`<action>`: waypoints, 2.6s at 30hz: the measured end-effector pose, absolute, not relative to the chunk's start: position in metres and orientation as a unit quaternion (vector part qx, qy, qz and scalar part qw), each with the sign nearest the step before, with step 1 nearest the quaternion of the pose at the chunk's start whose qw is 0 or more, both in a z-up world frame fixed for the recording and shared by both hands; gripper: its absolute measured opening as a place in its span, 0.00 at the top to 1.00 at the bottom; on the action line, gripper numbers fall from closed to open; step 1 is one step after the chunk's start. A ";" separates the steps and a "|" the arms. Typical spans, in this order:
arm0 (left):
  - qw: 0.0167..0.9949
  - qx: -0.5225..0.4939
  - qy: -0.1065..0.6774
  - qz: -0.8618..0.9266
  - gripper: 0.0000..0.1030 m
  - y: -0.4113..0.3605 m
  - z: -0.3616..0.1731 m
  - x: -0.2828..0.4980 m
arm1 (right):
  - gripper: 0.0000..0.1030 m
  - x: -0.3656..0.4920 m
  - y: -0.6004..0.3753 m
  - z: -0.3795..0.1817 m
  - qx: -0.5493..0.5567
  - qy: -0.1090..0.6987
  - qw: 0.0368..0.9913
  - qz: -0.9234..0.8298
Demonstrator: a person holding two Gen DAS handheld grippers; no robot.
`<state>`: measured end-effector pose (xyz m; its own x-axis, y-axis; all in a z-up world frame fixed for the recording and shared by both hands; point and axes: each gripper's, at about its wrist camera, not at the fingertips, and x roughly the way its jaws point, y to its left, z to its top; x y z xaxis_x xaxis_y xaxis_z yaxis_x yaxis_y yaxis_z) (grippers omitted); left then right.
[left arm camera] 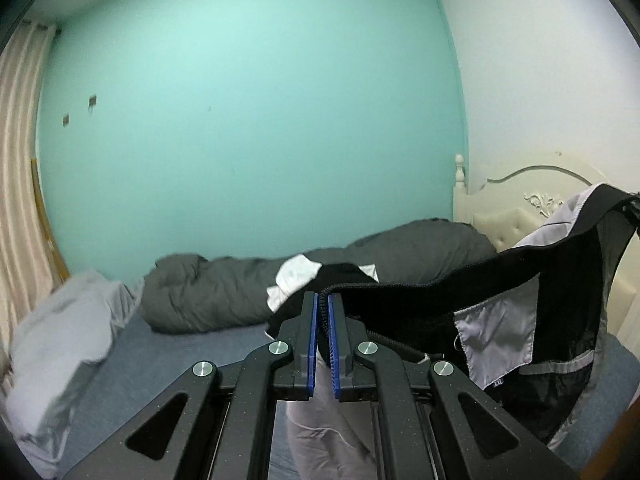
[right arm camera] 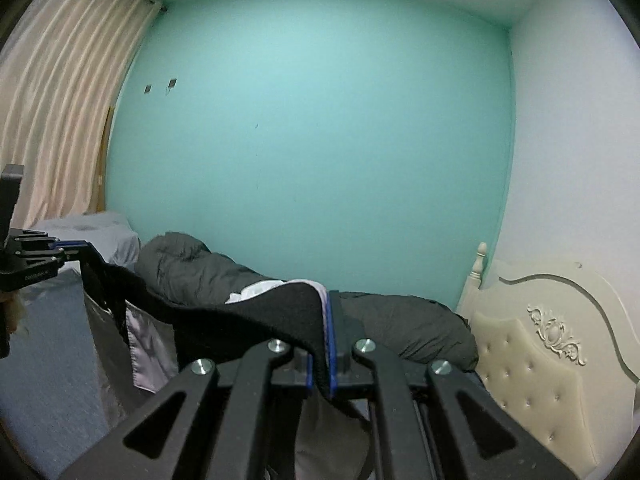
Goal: Fold clothes
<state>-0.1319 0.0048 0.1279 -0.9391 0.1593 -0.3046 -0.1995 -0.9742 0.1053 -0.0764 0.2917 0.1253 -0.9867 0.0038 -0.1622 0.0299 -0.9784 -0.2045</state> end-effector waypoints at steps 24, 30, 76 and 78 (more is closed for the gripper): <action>0.071 -0.040 0.095 0.992 0.95 0.007 0.289 -0.040 | 0.96 -0.008 0.290 0.246 0.007 0.096 0.028 -0.995; 0.070 -0.021 0.098 0.992 0.95 0.007 0.309 -0.007 | 0.96 0.018 0.289 0.278 -0.018 0.098 0.035 -0.994; 0.088 -0.300 0.064 0.948 0.95 0.046 -0.056 -0.363 | 0.96 -0.297 0.324 -0.043 0.277 0.103 -0.010 -0.955; 0.084 -0.313 0.062 0.944 0.95 0.044 -0.078 -0.385 | 0.96 -0.319 0.324 -0.064 0.291 0.104 -0.011 -0.951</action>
<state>-0.3848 0.0444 -0.0776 -0.7902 0.1198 -0.6010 -0.1976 -0.9781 0.0647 -0.3191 0.3241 -0.0637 -0.8309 0.0824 -0.5502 0.0388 -0.9780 -0.2051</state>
